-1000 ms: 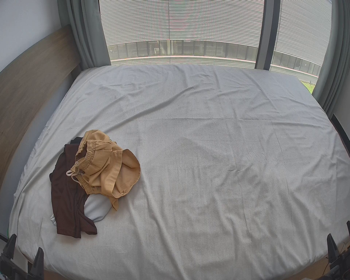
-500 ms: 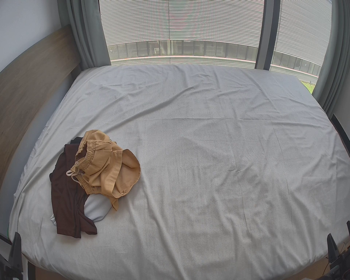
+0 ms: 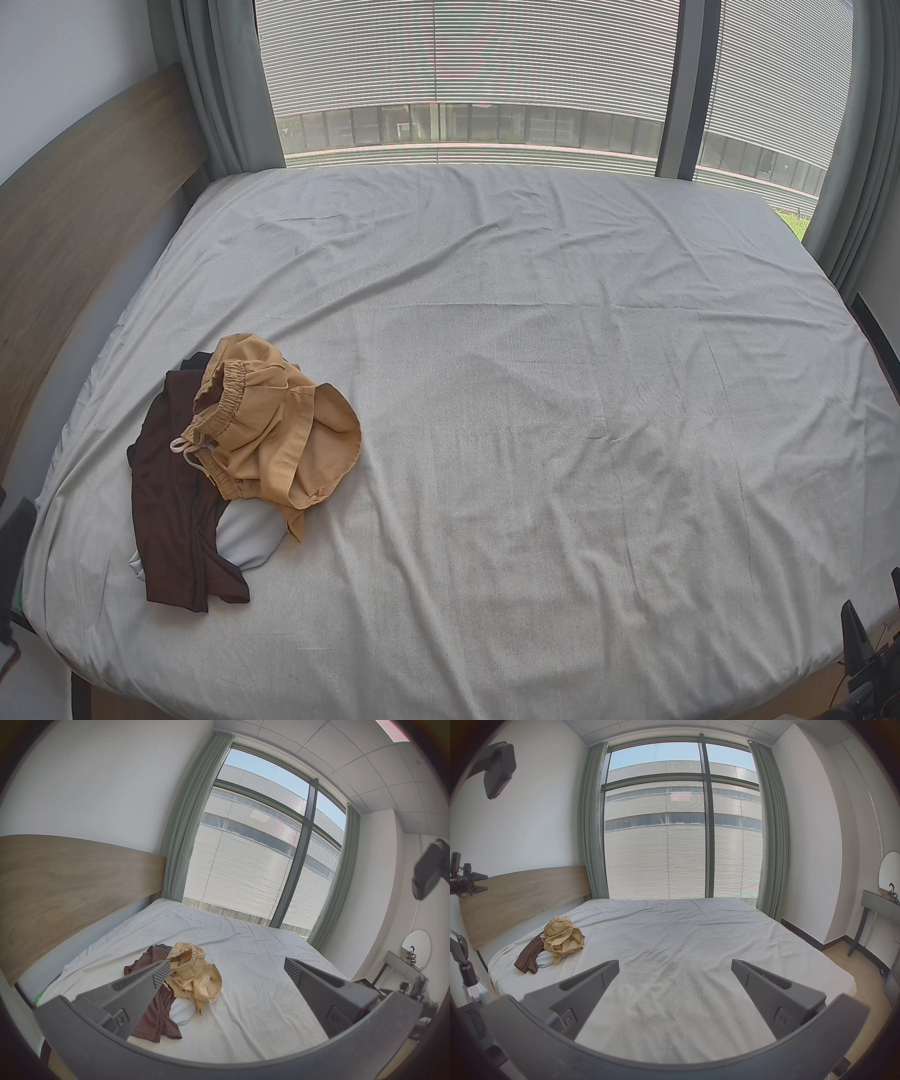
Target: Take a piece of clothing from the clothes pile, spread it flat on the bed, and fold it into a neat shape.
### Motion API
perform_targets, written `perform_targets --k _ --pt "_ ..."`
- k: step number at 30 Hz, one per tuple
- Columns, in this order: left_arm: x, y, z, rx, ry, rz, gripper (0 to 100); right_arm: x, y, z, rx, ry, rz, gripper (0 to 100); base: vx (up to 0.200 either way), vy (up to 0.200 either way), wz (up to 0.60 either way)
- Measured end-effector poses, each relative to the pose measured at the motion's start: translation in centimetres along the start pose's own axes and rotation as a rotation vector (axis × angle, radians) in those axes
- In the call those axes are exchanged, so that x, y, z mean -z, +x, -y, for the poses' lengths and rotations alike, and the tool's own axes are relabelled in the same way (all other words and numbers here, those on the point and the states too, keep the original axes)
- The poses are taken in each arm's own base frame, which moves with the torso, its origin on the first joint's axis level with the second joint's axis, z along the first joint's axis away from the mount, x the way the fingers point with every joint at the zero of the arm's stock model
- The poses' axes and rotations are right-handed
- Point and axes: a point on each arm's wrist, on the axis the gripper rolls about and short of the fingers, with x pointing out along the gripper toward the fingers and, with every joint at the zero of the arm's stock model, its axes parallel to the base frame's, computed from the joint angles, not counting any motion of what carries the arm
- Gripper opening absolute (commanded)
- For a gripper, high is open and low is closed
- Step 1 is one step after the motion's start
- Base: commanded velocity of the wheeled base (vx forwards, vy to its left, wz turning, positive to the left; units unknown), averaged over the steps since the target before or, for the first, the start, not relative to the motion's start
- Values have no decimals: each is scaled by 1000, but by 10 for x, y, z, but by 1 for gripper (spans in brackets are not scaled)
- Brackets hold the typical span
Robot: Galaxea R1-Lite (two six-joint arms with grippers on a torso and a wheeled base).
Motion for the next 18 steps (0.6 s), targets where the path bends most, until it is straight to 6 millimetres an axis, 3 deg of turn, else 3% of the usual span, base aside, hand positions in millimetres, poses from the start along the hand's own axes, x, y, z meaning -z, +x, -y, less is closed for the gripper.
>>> perform_targets --k 8,13,18 --pt "-38 65 3 22 -27 -11 100 0 0 0 0 0 0 100 0 0 0" --pt "-51 107 2 90 -31 -23 100 0 0 0 0 -1 0 100 0 0 0" --pt "-54 132 -4 160 -39 -87 100 0 0 0 0 0 0 100 0 0 0"
